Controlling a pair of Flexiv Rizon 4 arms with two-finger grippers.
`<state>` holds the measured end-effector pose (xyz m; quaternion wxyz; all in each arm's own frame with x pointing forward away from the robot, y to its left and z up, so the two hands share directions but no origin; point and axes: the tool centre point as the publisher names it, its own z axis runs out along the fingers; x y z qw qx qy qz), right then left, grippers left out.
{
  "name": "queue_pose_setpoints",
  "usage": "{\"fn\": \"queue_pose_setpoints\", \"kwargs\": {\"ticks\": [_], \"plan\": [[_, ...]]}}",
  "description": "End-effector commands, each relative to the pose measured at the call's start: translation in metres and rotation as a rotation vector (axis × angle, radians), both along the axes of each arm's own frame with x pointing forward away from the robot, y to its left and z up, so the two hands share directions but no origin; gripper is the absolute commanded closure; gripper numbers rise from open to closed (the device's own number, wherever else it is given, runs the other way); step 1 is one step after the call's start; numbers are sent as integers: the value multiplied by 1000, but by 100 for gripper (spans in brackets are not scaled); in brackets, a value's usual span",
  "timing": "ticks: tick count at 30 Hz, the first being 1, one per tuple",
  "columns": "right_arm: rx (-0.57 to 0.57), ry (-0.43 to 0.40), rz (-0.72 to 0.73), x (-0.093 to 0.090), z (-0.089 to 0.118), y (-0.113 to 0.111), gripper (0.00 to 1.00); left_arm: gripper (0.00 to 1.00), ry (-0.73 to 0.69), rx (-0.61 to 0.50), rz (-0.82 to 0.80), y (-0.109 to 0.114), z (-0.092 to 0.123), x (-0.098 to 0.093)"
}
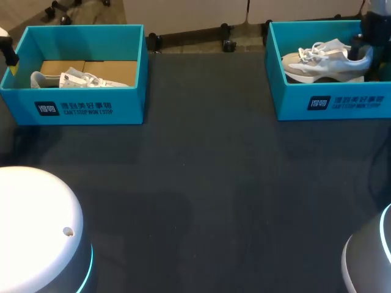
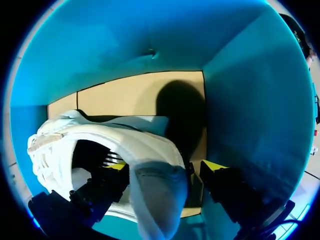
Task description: Take the shoe out of the shoebox, open the shoe tongue, remove and reinsert the insole, then place the shoe into the shoebox
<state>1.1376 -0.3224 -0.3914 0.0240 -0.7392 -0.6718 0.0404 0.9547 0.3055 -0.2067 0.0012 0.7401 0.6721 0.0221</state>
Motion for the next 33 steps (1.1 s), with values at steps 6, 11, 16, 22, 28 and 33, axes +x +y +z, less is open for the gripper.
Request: {"fn": "queue_pose_setpoints", "kwargs": {"ticks": [6, 11, 16, 22, 28, 33], "plan": [[13, 82, 1, 11, -13, -2, 83, 0, 0, 2, -1, 0, 0, 0], [14, 73, -8, 8, -10, -2, 100, 0, 0, 2, -1, 0, 0, 0], [13, 62, -14, 7, -4, -2, 100, 0, 0, 2, -1, 0, 0, 0], [-2, 25, -19, 8, 17, -2, 100, 0, 0, 2, -1, 0, 0, 0], [-22, -7, -25, 9, 45, -4, 100, 0, 0, 2, -1, 0, 0, 0], [-43, -43, -31, 8, 72, -5, 100, 0, 0, 2, -1, 0, 0, 0]]}}
